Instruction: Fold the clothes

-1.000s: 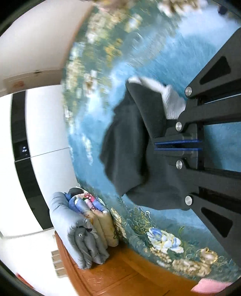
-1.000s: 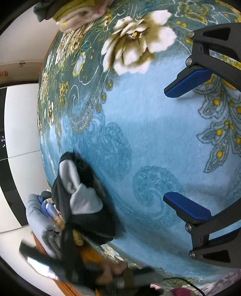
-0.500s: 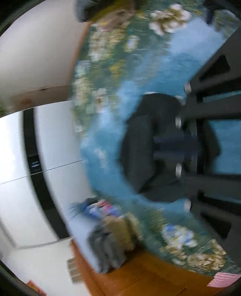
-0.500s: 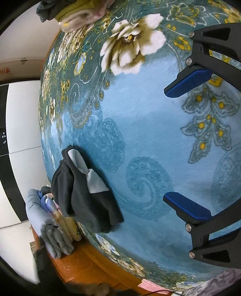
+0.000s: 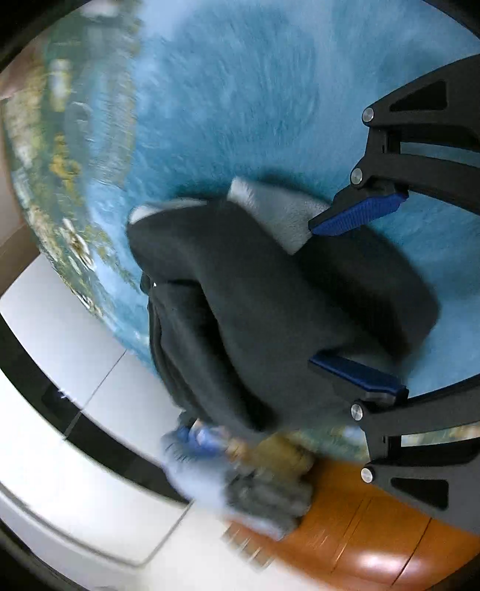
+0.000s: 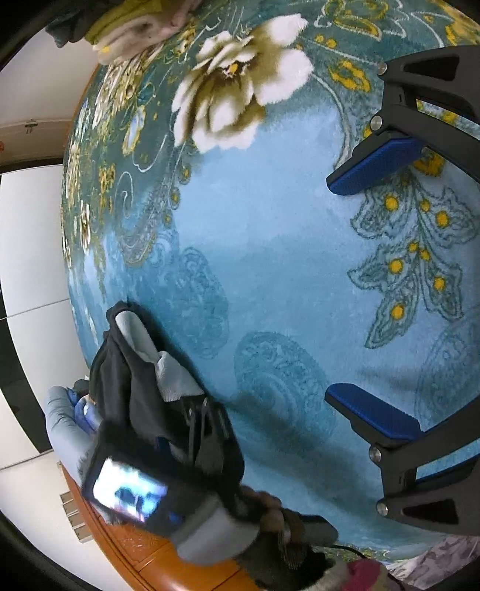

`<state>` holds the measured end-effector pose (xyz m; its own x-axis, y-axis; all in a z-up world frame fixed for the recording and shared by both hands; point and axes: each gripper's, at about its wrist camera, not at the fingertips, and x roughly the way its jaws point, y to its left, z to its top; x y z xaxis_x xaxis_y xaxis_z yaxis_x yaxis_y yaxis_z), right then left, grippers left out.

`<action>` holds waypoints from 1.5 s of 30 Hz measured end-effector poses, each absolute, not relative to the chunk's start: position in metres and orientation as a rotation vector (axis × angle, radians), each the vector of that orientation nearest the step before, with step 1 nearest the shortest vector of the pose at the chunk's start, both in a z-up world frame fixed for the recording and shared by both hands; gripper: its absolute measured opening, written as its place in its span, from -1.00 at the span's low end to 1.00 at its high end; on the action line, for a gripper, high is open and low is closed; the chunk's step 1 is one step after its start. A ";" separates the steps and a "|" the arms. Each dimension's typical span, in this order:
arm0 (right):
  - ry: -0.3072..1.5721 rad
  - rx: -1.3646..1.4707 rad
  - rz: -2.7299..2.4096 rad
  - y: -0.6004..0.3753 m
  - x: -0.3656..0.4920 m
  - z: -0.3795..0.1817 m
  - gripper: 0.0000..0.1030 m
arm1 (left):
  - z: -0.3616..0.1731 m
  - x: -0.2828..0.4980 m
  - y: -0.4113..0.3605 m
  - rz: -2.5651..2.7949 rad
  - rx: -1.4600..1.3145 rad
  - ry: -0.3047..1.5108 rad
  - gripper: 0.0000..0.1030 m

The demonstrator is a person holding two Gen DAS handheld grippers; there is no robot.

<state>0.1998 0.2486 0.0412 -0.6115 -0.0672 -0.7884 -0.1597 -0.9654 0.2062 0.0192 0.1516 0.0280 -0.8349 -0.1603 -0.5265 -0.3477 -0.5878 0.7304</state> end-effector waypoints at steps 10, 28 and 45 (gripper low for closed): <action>0.407 -1.338 2.765 0.255 0.194 0.041 1.00 | 0.035 -0.007 0.146 2.674 -0.827 1.368 0.57; 0.402 -1.261 2.771 0.253 0.217 0.067 1.00 | 0.224 0.040 0.031 2.827 -0.735 0.285 -0.84; 0.428 -1.076 2.816 0.264 0.245 0.104 1.00 | 0.397 0.161 0.010 2.596 -0.239 0.098 -0.84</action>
